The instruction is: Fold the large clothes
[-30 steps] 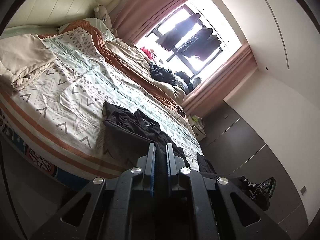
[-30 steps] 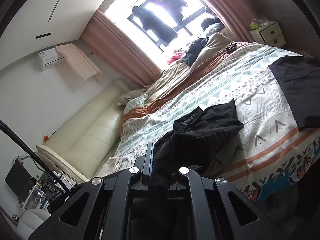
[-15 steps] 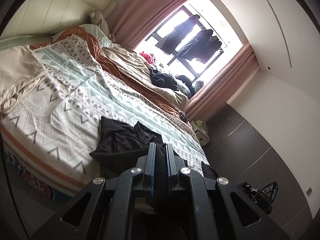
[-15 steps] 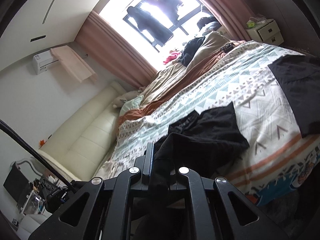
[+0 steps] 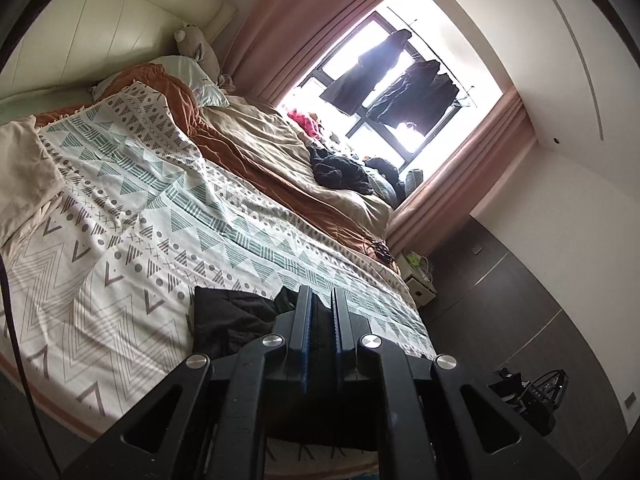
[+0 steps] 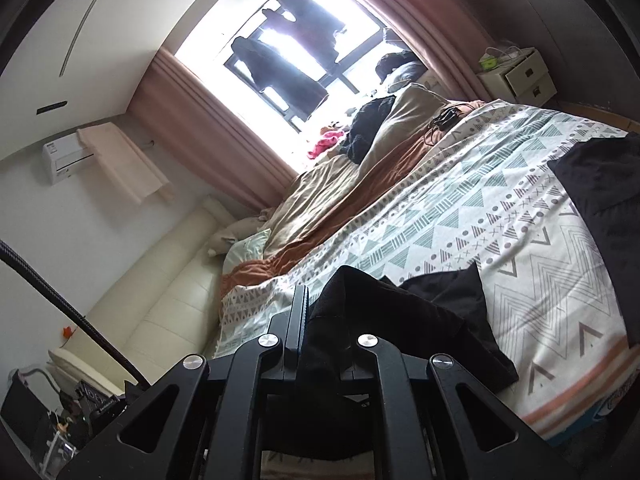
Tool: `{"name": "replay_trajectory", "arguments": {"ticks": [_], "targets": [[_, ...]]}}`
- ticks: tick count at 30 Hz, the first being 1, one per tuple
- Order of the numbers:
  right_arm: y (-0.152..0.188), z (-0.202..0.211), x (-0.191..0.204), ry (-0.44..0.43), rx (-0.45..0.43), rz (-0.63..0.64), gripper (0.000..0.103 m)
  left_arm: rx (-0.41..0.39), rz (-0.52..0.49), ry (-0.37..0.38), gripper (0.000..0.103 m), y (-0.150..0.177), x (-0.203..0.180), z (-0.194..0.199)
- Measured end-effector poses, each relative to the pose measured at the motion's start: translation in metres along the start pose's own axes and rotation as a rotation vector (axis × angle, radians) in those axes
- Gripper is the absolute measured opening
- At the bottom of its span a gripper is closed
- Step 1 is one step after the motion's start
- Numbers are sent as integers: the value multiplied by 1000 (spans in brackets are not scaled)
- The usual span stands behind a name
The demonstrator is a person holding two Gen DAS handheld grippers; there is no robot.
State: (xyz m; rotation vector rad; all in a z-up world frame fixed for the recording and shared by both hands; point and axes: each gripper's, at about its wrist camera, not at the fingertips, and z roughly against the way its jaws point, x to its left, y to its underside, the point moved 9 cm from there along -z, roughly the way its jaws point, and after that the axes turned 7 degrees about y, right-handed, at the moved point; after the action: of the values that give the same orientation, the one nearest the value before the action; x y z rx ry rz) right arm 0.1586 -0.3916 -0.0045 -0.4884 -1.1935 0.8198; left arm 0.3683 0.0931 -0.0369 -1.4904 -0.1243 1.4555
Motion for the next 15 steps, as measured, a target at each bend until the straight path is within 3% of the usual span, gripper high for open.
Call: {"name": "replay_trajectory", "arguments": {"ticks": [7,15], "targets": [[-18,-61,-3,55,-6,-13,6,28,12,-36,11,-21,18,-60],[-32,-146,-18,110,61,-51,6,100,40,-115,11,-22,65,-132]]}}
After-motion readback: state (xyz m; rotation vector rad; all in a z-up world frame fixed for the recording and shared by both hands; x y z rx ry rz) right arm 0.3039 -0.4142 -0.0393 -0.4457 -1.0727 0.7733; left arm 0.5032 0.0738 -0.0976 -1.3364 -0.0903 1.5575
